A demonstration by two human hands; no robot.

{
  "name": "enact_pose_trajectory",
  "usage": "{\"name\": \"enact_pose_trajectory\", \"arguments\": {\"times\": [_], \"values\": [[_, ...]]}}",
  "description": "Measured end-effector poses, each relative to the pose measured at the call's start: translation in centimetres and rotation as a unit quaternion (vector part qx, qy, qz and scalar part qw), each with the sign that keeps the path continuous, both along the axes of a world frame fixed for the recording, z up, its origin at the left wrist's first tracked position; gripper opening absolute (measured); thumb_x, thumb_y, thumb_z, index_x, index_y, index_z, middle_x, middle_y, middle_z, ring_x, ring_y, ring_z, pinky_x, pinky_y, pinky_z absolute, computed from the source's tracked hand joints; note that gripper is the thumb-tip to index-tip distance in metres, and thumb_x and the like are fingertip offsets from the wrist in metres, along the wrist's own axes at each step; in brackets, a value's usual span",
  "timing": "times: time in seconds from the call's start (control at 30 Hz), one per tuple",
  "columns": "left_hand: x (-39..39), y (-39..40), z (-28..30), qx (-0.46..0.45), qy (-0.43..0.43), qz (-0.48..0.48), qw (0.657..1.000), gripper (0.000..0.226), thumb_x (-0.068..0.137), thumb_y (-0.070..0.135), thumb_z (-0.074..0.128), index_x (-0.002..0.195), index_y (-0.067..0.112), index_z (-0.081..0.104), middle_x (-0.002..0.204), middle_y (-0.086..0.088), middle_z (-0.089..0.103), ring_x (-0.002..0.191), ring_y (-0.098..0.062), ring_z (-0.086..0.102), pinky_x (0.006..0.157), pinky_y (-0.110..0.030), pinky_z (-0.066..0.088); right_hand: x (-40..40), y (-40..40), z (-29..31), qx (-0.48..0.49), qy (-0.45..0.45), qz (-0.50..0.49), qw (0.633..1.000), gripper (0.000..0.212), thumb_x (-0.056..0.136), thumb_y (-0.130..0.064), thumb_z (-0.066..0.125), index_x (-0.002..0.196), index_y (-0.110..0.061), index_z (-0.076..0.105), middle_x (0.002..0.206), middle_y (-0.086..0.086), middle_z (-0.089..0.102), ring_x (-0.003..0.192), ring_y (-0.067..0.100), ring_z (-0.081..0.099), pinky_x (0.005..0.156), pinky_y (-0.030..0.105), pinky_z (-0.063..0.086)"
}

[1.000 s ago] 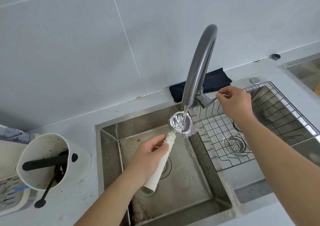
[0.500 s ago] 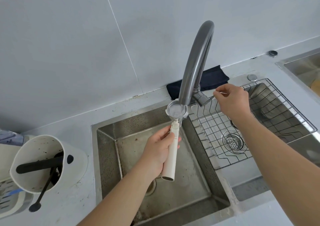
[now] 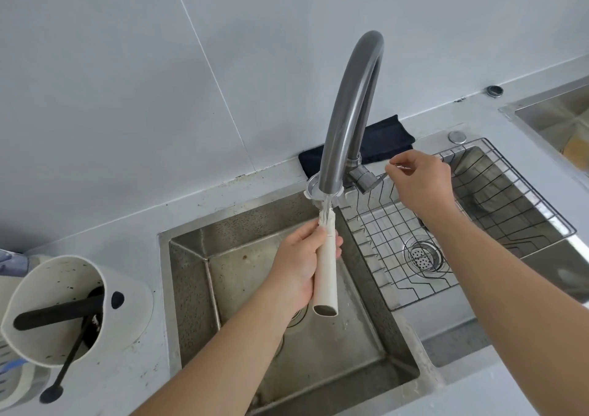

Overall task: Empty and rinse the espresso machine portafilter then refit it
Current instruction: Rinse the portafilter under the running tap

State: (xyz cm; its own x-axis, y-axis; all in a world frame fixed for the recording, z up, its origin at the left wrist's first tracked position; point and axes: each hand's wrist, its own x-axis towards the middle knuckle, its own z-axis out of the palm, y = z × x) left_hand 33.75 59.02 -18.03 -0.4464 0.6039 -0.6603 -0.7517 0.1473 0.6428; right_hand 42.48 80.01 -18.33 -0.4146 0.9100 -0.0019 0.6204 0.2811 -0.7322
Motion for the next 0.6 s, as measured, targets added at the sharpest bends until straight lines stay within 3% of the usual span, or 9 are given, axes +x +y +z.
{"name": "enact_pose_trajectory", "arguments": {"times": [0.07, 0.17, 0.3, 0.6], "values": [[-0.02, 0.32, 0.12, 0.002, -0.018, 0.005, 1.000, 0.023, 0.096, 0.010, 0.057, 0.116, 0.008, 0.067, 0.084, -0.012, 0.074, 0.086, -0.025, 0.067, 0.092, -0.042, 0.054, 0.02, 0.02, 0.00, 0.002, 0.002, 0.001, 1.000, 0.013, 0.092, -0.024, 0.065, 0.098, -0.017, 0.073, 0.088, -0.003, 0.069, 0.079, 0.011, 0.064, 0.080, 0.036, 0.058], [-0.20, 0.67, 0.35, 0.005, -0.057, 0.020, 0.998, 0.023, 0.097, 0.011, 0.055, 0.116, 0.005, 0.065, 0.092, -0.014, 0.071, 0.080, -0.022, 0.068, 0.074, -0.035, 0.057, 0.02, -0.01, -0.02, 0.000, 0.005, 0.001, 1.000, 0.012, 0.091, -0.024, 0.065, 0.097, -0.017, 0.073, 0.088, -0.003, 0.070, 0.080, 0.013, 0.065, 0.080, 0.040, 0.059], [-0.43, 0.94, 0.49, -0.017, -0.092, 0.015, 0.995, 0.030, 0.095, 0.019, 0.058, 0.115, -0.003, 0.065, 0.083, -0.012, 0.070, 0.066, -0.017, 0.064, 0.056, -0.026, 0.055, -0.04, 0.00, 0.02, -0.003, 0.004, 0.000, 1.000, 0.013, 0.091, -0.024, 0.065, 0.098, -0.017, 0.073, 0.089, -0.002, 0.070, 0.077, 0.013, 0.064, 0.080, 0.039, 0.059], [-0.27, 0.05, 0.70, -0.009, -0.111, -0.012, 0.994, 0.034, 0.093, 0.018, 0.059, 0.112, -0.009, 0.064, 0.078, -0.012, 0.069, 0.059, -0.015, 0.059, 0.048, -0.023, 0.053, -0.02, -0.02, 0.04, -0.001, 0.004, -0.002, 1.000, 0.012, 0.091, -0.025, 0.065, 0.097, -0.018, 0.073, 0.089, -0.003, 0.069, 0.080, 0.012, 0.063, 0.078, 0.033, 0.057]]}}
